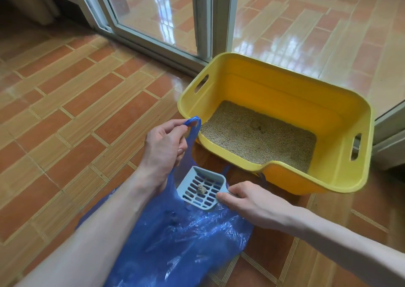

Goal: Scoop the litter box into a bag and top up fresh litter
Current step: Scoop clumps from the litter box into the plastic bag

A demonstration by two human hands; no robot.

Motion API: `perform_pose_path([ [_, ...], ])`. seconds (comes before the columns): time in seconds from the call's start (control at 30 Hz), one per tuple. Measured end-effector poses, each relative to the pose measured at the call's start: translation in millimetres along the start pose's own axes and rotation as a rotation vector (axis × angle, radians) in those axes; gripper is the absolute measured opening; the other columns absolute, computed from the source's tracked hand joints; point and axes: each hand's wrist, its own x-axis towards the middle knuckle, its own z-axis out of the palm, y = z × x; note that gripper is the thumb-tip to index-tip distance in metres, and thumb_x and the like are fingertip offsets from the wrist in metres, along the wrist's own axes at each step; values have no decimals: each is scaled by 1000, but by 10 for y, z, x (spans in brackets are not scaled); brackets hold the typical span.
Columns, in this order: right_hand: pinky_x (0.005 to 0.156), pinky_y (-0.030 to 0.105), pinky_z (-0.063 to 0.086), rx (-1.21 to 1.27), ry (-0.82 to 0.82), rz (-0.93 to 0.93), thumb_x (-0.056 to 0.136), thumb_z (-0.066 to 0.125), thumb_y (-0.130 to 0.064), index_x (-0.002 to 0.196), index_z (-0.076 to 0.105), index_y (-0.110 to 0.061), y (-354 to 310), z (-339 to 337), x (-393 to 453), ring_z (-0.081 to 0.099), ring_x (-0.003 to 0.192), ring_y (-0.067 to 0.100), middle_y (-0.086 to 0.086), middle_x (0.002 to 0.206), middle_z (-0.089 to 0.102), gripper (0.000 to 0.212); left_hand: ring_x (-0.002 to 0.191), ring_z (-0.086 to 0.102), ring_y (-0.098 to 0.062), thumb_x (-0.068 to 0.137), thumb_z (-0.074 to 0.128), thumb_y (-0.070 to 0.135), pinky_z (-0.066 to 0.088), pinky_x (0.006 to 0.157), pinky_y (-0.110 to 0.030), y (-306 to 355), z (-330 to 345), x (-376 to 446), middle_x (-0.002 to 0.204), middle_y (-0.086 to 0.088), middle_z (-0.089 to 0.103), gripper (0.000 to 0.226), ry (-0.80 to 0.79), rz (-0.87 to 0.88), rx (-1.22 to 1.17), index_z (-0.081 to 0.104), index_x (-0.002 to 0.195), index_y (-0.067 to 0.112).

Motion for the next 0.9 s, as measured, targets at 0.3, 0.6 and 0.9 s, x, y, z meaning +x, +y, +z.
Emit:
perform_pose_path([
  [0.3, 57, 35, 36, -238, 144, -53, 100, 42, -56, 71, 39, -19, 43, 448, 404, 50, 62, 24, -4, 61, 49, 48, 36, 20, -7, 104, 51, 10, 19, 36, -16, -15, 14, 2, 46, 5, 32, 23, 2, 14, 9, 71, 115, 8],
  [0.6, 46, 33, 24, -641, 410, -351, 103, 43, -46, 89, 45, -19, -132, 617, 576, 63, 61, 35, 7, 72, 66, 30, 36, 21, -7, 103, 50, 10, 19, 35, -15, 2, 26, -15, 45, 6, 34, 23, -4, 13, 15, 71, 113, 8],
  [0.9, 44, 30, 20, -1026, 533, -465, 92, 70, -36, 80, 50, -21, -86, 409, 581, 44, 41, 17, -5, 53, 46, 28, 36, 20, -7, 104, 51, 10, 19, 36, -15, -2, 19, -10, 46, 4, 33, 22, 4, 23, -15, 71, 113, 8],
])
